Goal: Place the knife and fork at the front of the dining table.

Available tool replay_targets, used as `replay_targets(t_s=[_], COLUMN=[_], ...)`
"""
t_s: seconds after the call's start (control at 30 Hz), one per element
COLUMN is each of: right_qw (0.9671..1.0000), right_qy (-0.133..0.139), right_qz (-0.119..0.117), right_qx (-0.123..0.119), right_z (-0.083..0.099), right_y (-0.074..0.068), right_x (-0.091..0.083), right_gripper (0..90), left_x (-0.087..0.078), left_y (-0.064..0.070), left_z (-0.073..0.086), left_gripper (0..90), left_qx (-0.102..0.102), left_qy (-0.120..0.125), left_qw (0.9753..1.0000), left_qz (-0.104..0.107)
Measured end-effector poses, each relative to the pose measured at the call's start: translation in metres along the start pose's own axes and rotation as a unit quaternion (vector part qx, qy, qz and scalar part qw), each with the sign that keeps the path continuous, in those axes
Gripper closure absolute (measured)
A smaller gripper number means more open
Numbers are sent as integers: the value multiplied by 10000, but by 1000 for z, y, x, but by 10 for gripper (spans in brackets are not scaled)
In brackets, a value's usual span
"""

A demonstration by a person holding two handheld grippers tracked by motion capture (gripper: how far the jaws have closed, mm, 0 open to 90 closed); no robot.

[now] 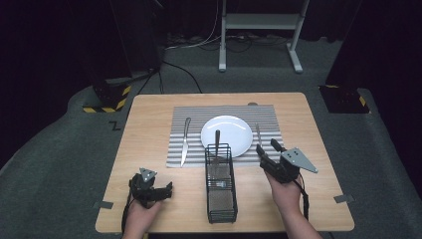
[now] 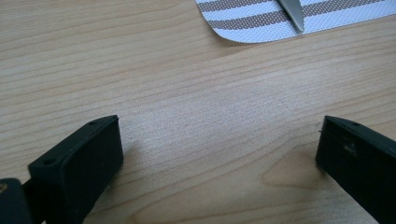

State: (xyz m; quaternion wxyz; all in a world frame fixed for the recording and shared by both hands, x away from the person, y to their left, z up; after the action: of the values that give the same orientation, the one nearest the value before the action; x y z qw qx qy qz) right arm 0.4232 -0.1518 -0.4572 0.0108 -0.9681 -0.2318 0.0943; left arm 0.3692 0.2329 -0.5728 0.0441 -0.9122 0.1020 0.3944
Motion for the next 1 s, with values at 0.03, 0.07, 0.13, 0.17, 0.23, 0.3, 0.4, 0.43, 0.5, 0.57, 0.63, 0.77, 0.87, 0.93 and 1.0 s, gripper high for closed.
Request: replay_targets(t_s=[0.03, 0.07, 0.13, 0.17, 0.23, 0.3, 0.4, 0.43, 0.5, 0.57, 0.63, 0.77, 0.87, 0.93, 1.0], right_qw=[10000, 9998, 9995, 9992, 9985, 9977, 9968, 9966, 9958, 9954, 9942, 9934, 9930, 9928, 9925], right_qy=[61, 128, 236, 272, 338, 391, 391, 374, 349, 338, 266, 170, -80, -131, -217], right_qz=[-55, -108, -203, -262, -393, -487, -634, -678, -782, -816, -892, -896, -946, -975, -989], right_qx=[-24, -47, -106, -123, -165, -245, -297, -277, -326, -374, -531, -701, -710, -679, -680], right_z=[-3, -7, -13, -16, -22, -27, -32, -34, -36, -37, -40, -46, -48, -48, -46], right_y=[-4, -9, -19, -25, -36, -47, -63, -68, -78, -83, -96, -107, -111, -113, -114], right_x=[-1, -2, -3, -3, -2, 0, 4, 5, 9, 11, 21, 38, 51, 57, 62], right_gripper=[406, 404, 402, 402, 402, 399, 403, 409, 423, 424, 451, 533, 586, 613, 643], left_x=[0, 0, 0, 0, 0, 0, 0, 0, 0, 0, 0, 0, 0, 0, 0], left_y=[0, 0, 0, 0, 0, 0, 0, 0, 0, 0, 0, 0, 0, 0, 0], left_z=[0, 0, 0, 0, 0, 0, 0, 0, 0, 0, 0, 0, 0, 0, 0], left_gripper=[8, 8, 8, 8, 7, 7, 8, 8, 7, 6, 5, 4, 3, 4, 4], left_qx=[0, 0, 0, 0, 1, -1, 1, 0, 2, 6, 8, 14, 18, 20, 22], left_qy=[-1, 0, -1, -1, 0, 0, -1, 0, 0, -2, -5, -6, -6, -8, -8], left_qw=[10000, 10000, 10000, 10000, 10000, 10000, 10000, 10000, 10000, 10000, 10000, 10000, 10000, 10000, 10000], left_qz=[0, 0, -1, -1, -1, 0, 0, 1, 3, 6, 24, 32, 34, 35, 35])
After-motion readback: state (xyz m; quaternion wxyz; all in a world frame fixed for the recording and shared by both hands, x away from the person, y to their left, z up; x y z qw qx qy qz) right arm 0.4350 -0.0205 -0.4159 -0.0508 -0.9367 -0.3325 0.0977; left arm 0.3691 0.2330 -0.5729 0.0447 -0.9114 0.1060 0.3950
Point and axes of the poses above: each handheld gripper's, and its own axes: x roughly forward along the jaws, z roughly out of its underside, y roughly to its right, the point moved 6 cm from there along x, roughly forward along the jaws, and after that the axes turned 2 degrees about -y, right-handed, at the moved point
